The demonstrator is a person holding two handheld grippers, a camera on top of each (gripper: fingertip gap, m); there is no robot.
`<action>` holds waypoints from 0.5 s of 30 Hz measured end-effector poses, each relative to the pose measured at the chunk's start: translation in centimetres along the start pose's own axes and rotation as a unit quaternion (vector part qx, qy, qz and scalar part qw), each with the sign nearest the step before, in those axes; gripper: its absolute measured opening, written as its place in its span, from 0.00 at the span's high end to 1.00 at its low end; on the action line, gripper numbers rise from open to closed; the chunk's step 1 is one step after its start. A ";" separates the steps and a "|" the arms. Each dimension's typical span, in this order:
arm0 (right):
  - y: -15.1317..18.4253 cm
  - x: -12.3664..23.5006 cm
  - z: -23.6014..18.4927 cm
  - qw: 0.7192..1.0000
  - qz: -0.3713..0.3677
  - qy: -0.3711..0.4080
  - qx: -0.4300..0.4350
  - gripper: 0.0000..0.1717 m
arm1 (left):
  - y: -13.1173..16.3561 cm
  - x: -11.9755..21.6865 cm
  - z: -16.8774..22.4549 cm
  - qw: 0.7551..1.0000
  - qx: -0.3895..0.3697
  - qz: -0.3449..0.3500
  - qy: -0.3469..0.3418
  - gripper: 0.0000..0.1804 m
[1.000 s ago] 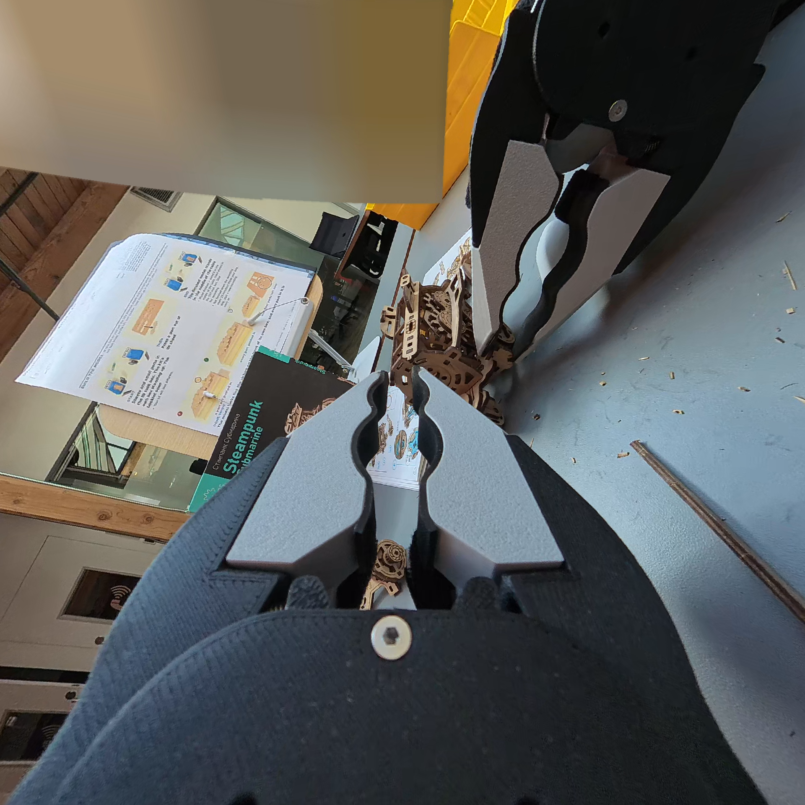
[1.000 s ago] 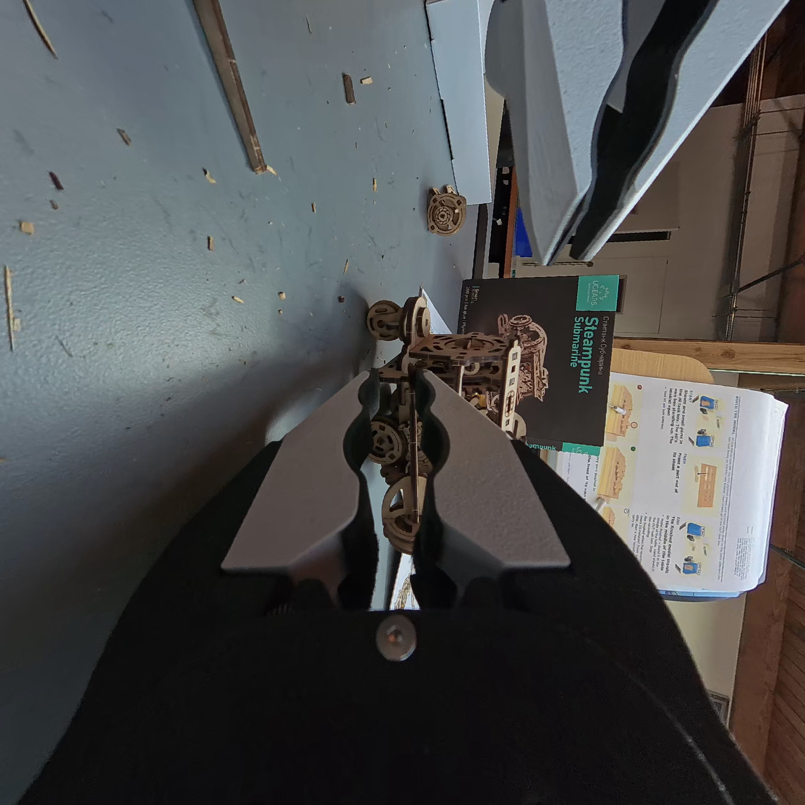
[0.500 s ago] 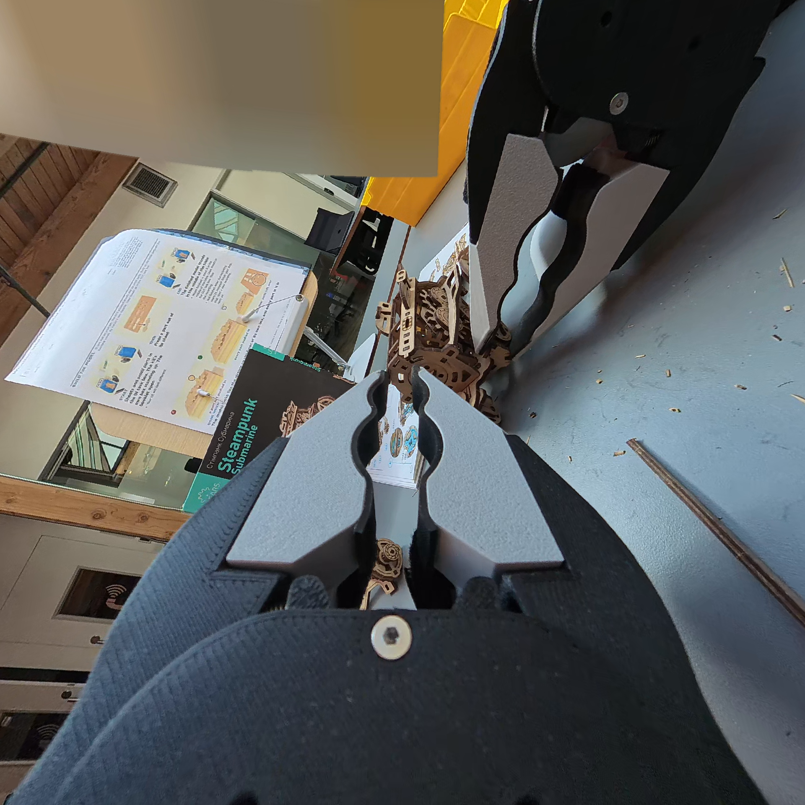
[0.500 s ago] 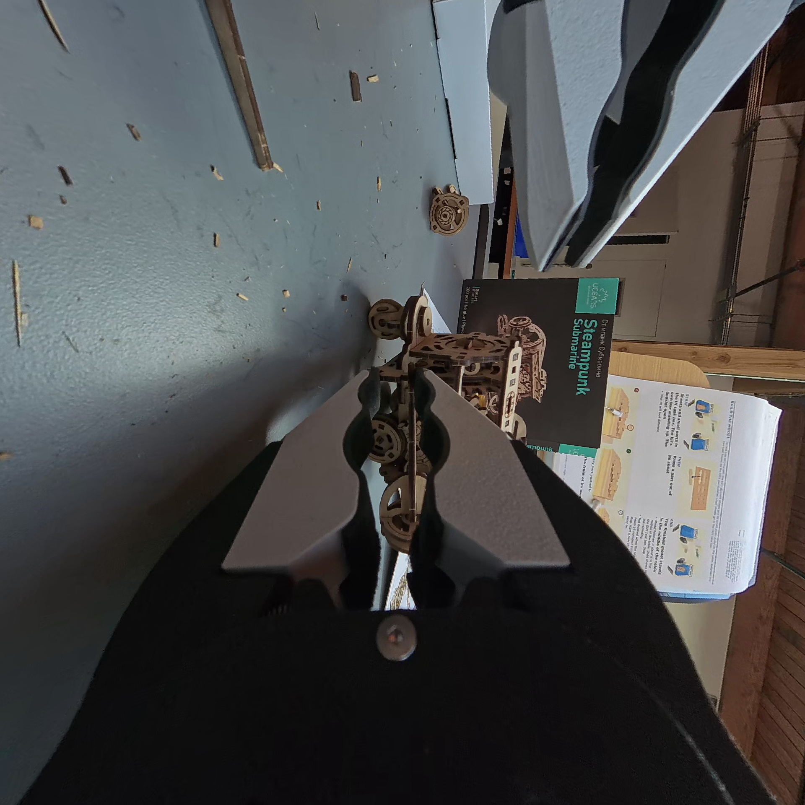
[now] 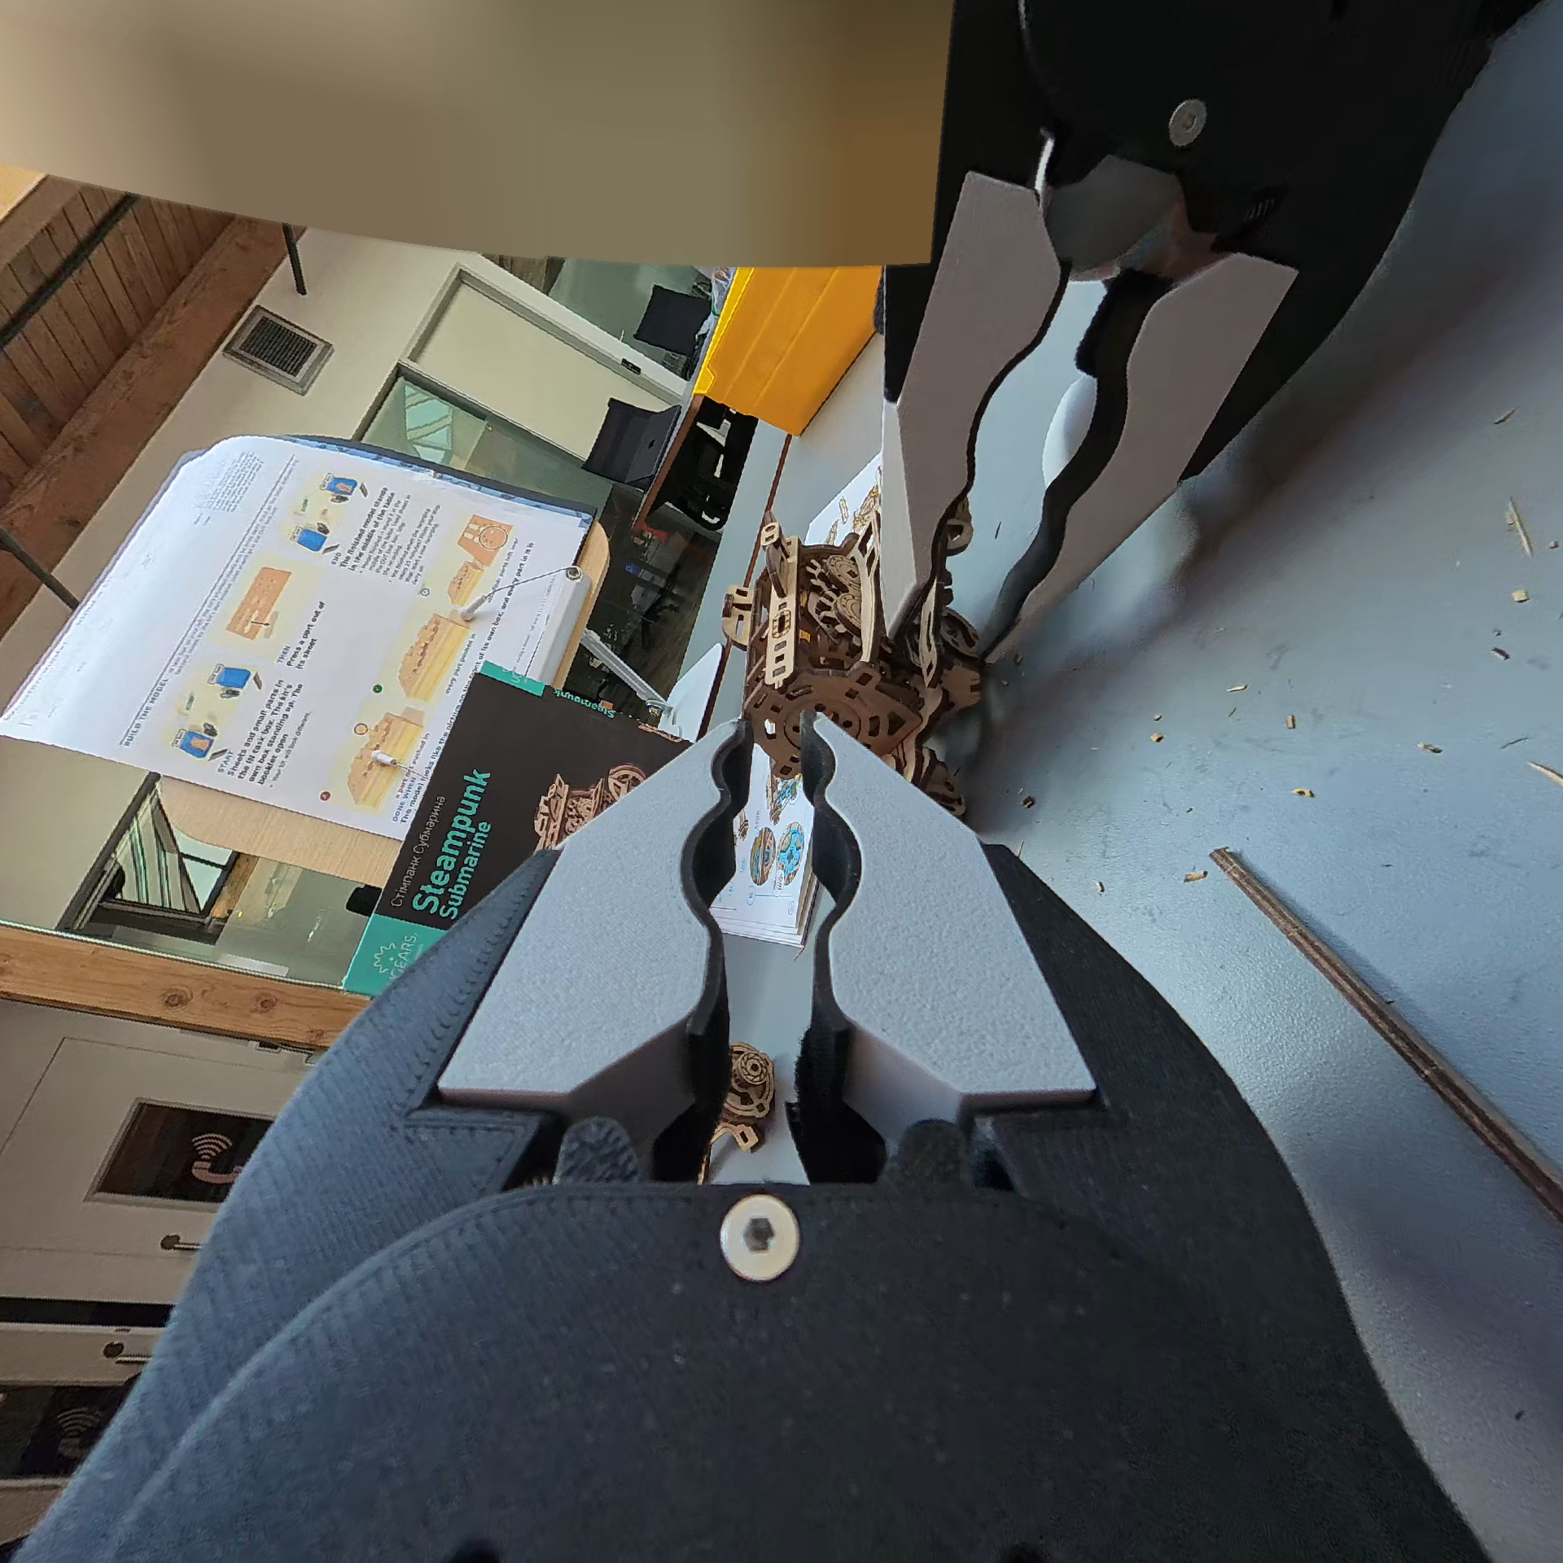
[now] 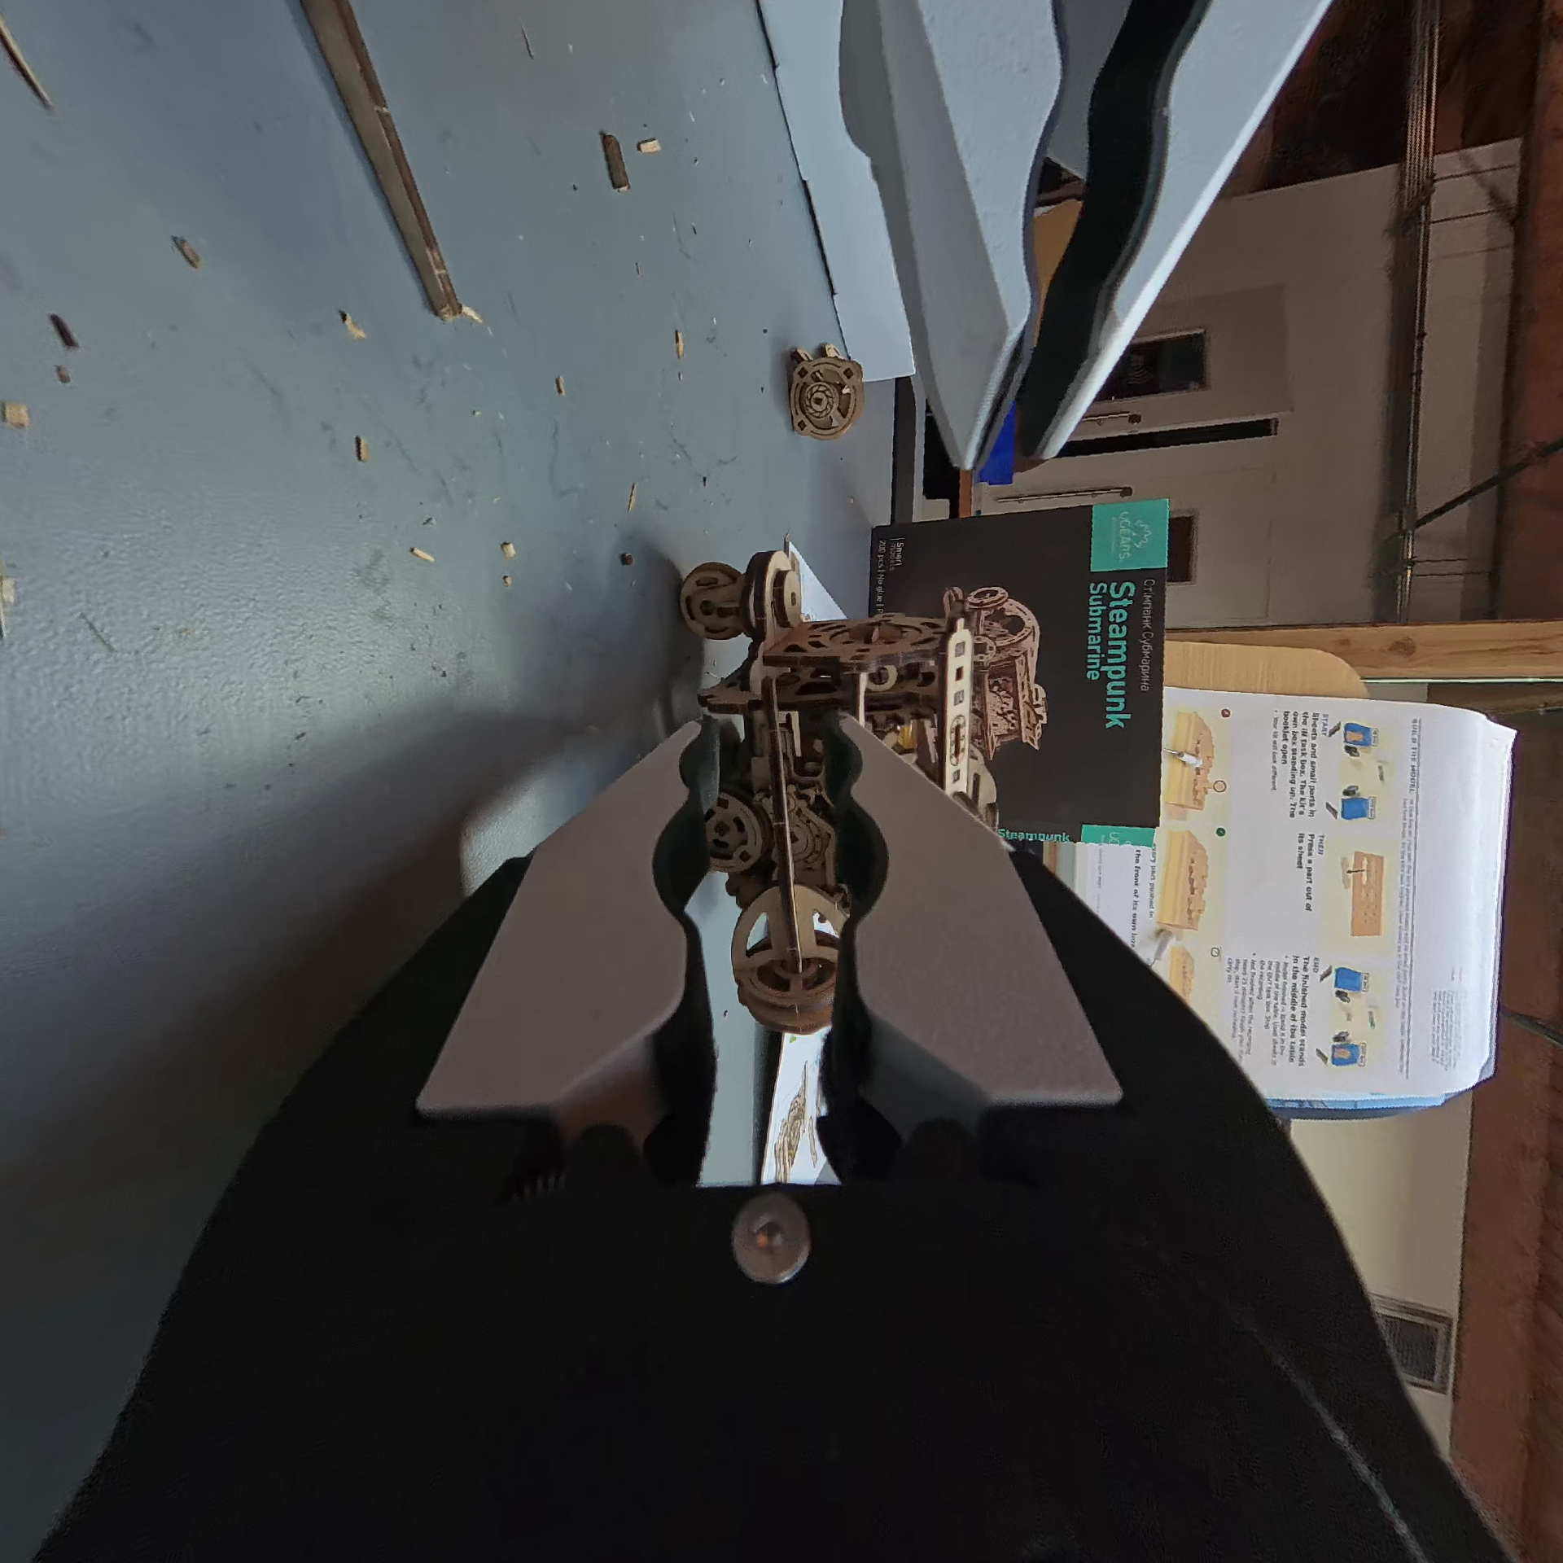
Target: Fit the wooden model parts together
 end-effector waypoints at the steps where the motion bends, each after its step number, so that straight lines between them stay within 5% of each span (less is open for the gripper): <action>1: 0.1 0.1 0.0 1.000 -0.001 -0.003 -0.006 0.86 | 0.0 0.0 0.0 1.000 0.000 0.000 0.001 0.95; 15: -0.1 0.8 -0.1 1.000 0.017 -0.003 0.008 0.88 | 0.1 -0.5 0.5 1.000 -0.010 -0.014 0.015 0.95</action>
Point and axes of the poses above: each gripper's, where its closed fingertips meet, x back along the fingers, y out of its underside, z = x × y across the jaws, the point moved 10 cm from there along x, back along the fingers, and after that the axes turned 11 degrees about y, right-handed, at the moved point
